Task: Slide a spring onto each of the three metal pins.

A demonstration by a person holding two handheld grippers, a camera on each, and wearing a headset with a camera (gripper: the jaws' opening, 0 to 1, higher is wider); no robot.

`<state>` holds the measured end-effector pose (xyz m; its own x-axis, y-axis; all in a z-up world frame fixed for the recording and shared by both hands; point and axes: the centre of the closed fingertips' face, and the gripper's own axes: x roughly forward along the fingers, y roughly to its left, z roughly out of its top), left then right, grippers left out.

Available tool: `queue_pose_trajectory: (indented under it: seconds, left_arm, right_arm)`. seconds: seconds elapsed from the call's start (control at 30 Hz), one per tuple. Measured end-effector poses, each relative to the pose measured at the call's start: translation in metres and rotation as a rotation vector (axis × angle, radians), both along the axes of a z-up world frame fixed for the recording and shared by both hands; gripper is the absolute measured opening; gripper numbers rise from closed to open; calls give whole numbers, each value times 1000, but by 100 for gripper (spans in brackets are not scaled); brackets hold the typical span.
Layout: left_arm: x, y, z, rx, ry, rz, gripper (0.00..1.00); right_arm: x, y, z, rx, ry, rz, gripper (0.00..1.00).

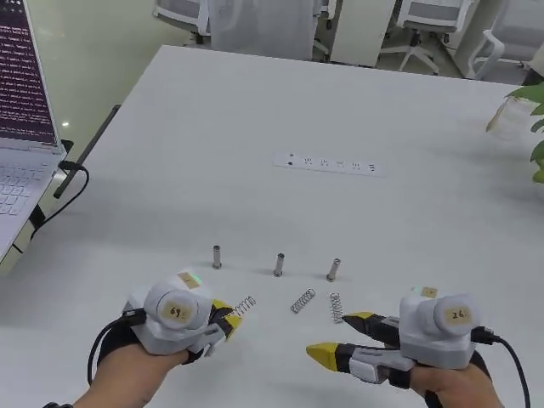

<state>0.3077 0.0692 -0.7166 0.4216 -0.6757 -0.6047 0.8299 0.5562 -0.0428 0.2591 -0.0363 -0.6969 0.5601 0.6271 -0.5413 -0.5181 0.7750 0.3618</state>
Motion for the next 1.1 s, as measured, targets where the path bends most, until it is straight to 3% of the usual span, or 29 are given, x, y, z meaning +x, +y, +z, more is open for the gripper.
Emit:
queue_pose_trajectory:
  seconds: [0.37,0.7,0.8,0.93,1.1]
  left_arm:
    - [-11,-17,3,12,-24,-94,2]
    - [-16,-27,13,-4,-38,-121,2]
    - [-20,-30,14,-6,-42,-131,2]
    - [-22,-33,16,-11,-48,-140,2]
    - [-28,-40,20,-17,-57,-160,2]
  right_arm:
    - [11,16,0,20,-1,27,53]
    - [12,21,4,18,-4,47,52]
    - [14,24,9,57,-7,37,50]
    - [15,27,8,43,-6,56,49]
    - [18,35,10,73,-1,70,47]
